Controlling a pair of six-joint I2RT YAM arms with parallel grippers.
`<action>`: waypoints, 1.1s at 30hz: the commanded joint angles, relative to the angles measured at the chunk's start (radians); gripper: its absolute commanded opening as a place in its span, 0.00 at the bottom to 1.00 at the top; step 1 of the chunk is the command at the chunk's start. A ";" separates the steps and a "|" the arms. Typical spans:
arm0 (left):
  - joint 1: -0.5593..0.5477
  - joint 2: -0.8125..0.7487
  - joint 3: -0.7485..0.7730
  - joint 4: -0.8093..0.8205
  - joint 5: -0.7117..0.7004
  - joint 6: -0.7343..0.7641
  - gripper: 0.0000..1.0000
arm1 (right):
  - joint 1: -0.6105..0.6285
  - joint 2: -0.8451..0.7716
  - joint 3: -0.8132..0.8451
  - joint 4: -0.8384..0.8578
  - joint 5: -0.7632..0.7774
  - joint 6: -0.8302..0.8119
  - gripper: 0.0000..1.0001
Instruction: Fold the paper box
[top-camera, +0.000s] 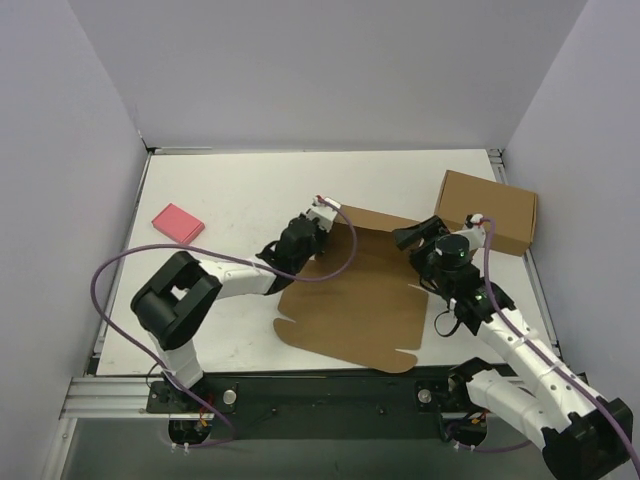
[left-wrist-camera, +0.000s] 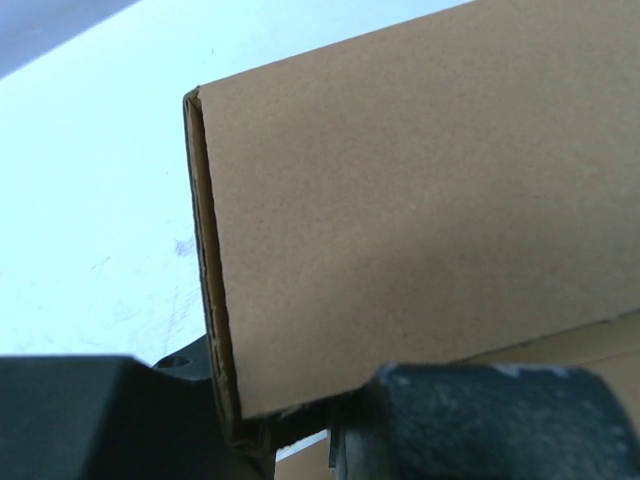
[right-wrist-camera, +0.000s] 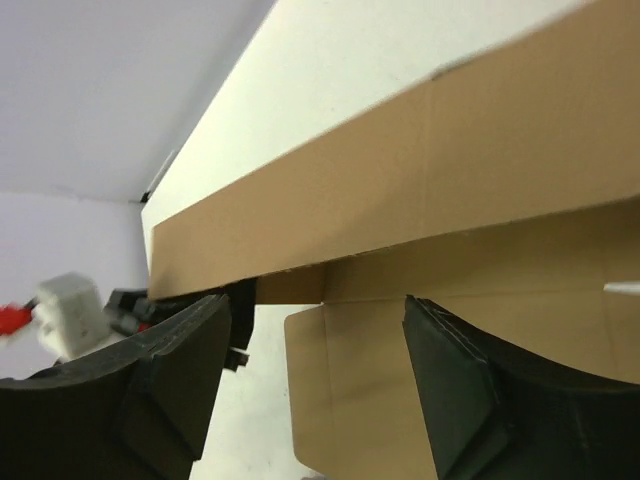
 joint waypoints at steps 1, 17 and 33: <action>0.082 -0.089 0.031 -0.346 0.234 -0.018 0.06 | -0.001 -0.072 0.162 -0.133 -0.120 -0.258 0.73; 0.182 -0.150 0.126 -0.712 0.613 0.081 0.06 | 0.198 0.058 0.360 -0.396 -0.219 -1.102 0.77; 0.186 -0.147 0.128 -0.712 0.601 0.078 0.06 | 0.558 0.270 0.343 -0.393 0.395 -1.234 0.56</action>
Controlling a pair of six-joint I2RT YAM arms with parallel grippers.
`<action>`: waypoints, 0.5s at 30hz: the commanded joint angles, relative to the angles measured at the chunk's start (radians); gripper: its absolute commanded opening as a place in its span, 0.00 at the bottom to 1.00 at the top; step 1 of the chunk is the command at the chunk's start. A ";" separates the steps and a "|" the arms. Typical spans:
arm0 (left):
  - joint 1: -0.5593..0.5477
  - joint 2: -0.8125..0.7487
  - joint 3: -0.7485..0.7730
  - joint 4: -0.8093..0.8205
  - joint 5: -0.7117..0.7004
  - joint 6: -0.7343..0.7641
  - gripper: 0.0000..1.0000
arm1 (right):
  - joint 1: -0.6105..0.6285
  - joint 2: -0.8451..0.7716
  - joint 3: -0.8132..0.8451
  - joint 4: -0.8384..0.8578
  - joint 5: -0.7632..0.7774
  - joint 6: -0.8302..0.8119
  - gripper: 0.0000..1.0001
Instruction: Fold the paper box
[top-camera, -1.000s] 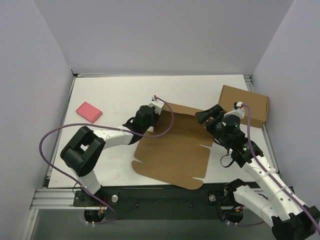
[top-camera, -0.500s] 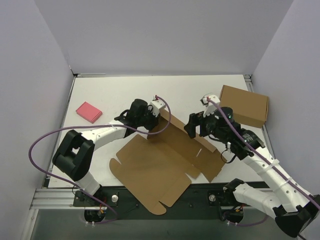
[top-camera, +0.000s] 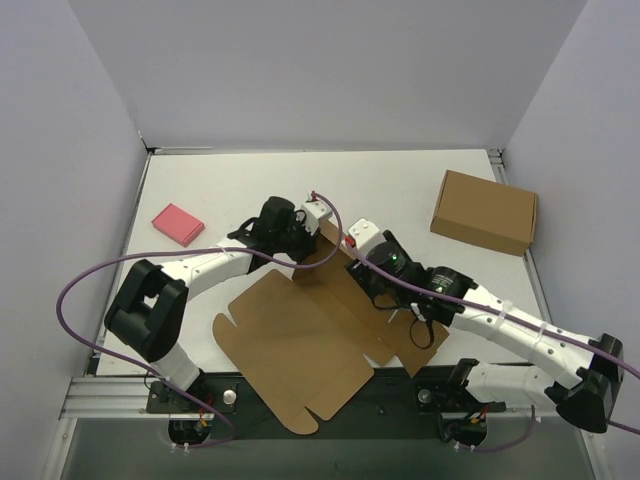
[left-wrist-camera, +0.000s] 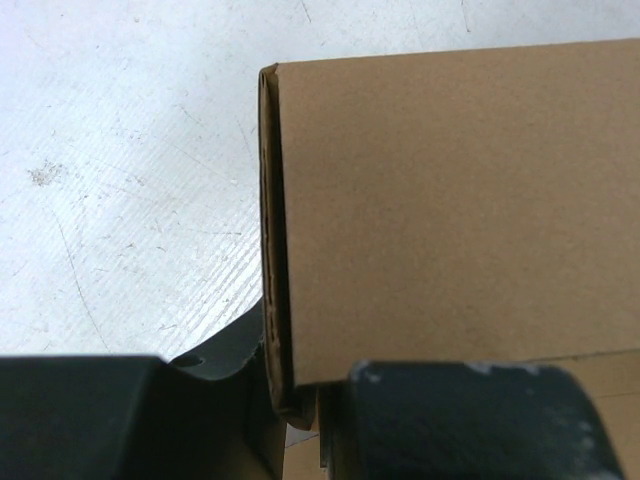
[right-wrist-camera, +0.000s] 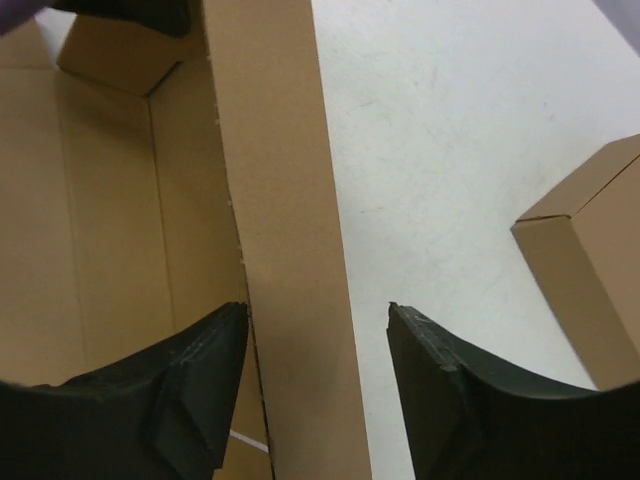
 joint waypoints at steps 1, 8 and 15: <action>0.004 0.003 0.015 -0.065 0.006 0.002 0.06 | 0.089 0.070 0.014 0.000 0.247 -0.060 0.53; 0.004 -0.034 -0.034 0.010 -0.089 -0.023 0.05 | 0.140 0.167 0.037 0.003 0.410 -0.067 0.20; -0.011 -0.089 -0.115 0.125 -0.316 -0.017 0.05 | 0.163 0.203 0.048 -0.008 0.443 -0.076 0.00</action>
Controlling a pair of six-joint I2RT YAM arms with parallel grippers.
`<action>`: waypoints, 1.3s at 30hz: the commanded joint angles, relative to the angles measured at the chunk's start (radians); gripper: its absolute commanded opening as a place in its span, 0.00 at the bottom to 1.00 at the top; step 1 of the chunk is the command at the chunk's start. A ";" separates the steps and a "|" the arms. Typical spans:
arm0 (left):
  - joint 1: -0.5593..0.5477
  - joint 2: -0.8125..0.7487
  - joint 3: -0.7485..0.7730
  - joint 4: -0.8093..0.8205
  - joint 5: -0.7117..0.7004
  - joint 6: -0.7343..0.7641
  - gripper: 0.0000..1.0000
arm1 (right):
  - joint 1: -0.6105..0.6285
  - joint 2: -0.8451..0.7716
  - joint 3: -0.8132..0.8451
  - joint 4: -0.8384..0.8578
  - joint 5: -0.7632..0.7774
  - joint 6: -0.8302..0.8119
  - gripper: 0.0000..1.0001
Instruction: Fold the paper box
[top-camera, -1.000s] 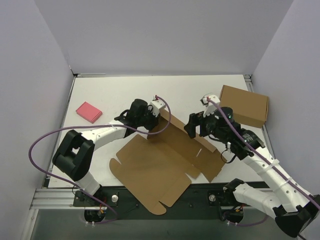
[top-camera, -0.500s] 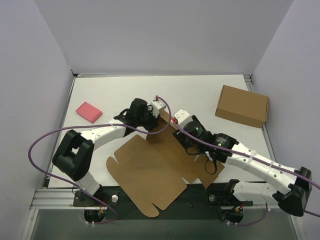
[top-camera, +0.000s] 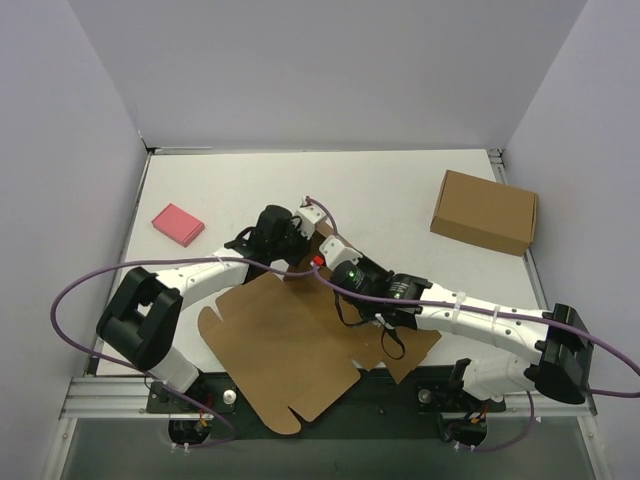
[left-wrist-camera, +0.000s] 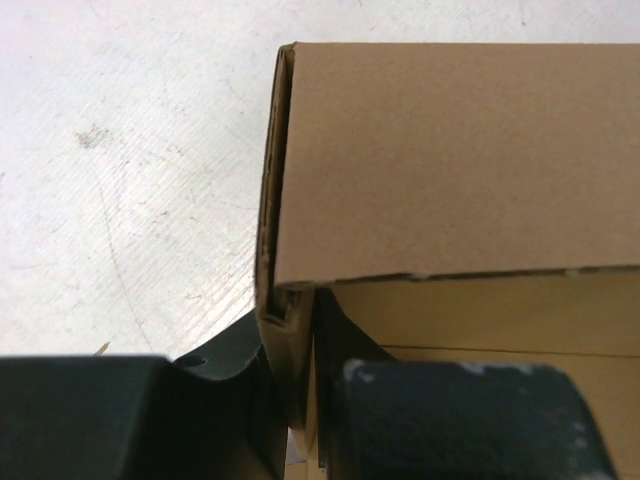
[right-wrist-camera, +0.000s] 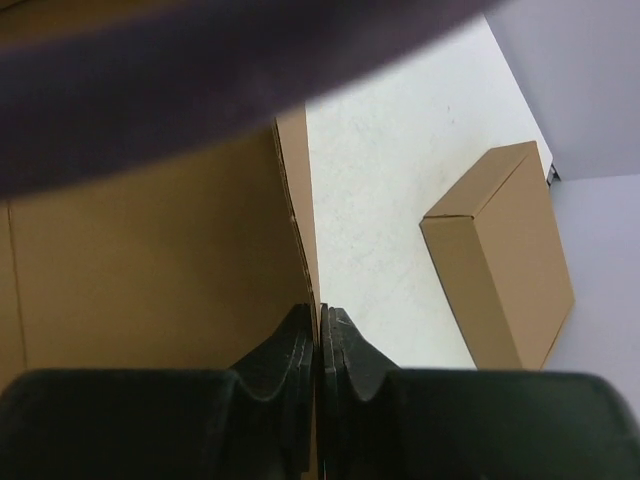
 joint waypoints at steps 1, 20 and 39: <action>-0.009 -0.052 -0.059 0.067 -0.246 0.013 0.04 | 0.013 0.004 0.040 -0.034 0.095 0.001 0.00; -0.091 -0.096 -0.126 0.150 -0.383 -0.033 0.01 | 0.003 -0.024 0.071 -0.045 0.074 0.076 0.28; -0.146 -0.210 -0.286 0.273 -0.795 -0.111 0.01 | -0.639 -0.265 0.137 -0.225 -0.750 0.745 0.68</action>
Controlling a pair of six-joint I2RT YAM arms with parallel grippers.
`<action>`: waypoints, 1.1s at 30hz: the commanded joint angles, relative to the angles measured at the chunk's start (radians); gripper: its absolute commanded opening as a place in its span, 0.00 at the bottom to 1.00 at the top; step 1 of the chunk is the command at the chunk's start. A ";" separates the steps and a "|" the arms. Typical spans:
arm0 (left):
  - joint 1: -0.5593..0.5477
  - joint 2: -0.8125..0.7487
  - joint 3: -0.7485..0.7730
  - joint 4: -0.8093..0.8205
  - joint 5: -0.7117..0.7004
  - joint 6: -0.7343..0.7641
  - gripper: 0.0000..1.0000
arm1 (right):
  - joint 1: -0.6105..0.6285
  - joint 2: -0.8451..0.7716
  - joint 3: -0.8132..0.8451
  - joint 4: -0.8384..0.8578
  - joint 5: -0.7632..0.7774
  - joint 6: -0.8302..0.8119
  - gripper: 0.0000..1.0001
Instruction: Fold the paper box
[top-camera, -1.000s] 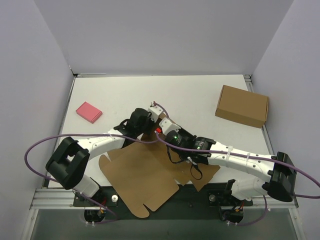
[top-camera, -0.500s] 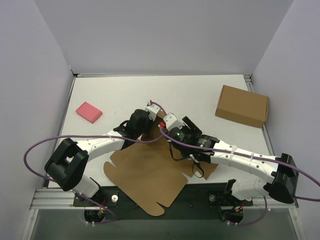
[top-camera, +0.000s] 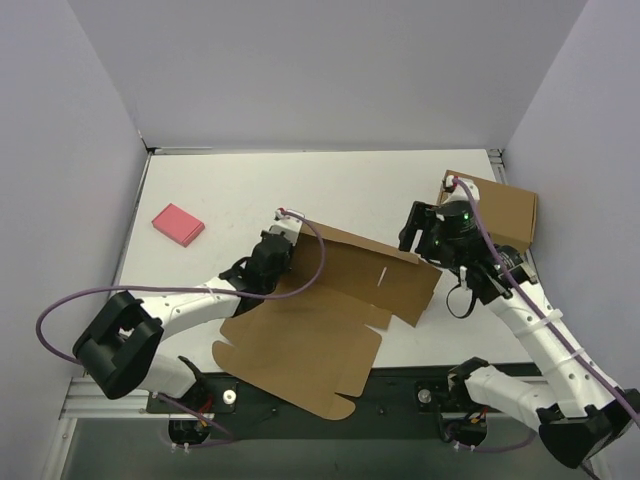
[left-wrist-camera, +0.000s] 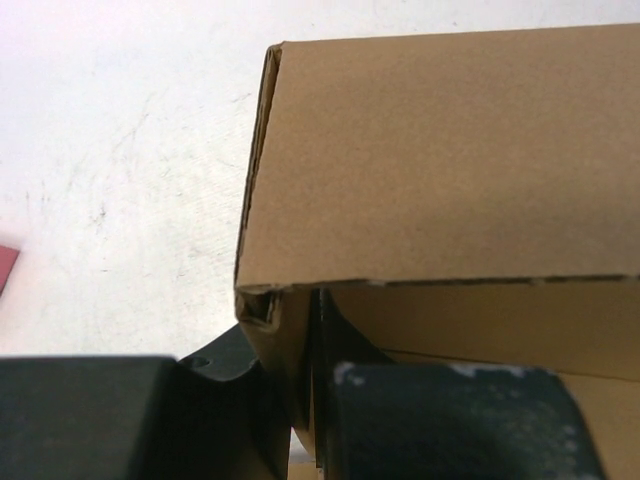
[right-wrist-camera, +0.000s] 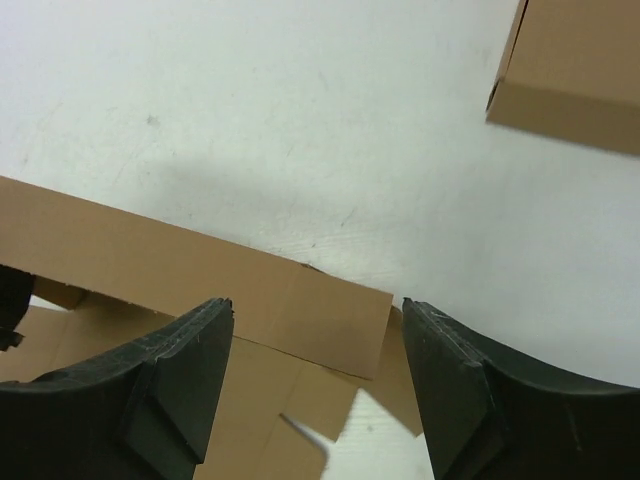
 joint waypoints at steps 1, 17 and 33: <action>-0.015 -0.033 -0.045 0.062 -0.153 0.049 0.01 | -0.124 0.047 -0.010 -0.071 -0.319 0.170 0.68; -0.042 -0.061 -0.101 0.146 -0.188 0.065 0.01 | -0.161 0.137 -0.093 0.044 -0.413 0.276 0.61; -0.052 -0.095 -0.141 0.177 -0.213 0.060 0.01 | -0.173 0.141 -0.177 0.122 -0.396 0.327 0.61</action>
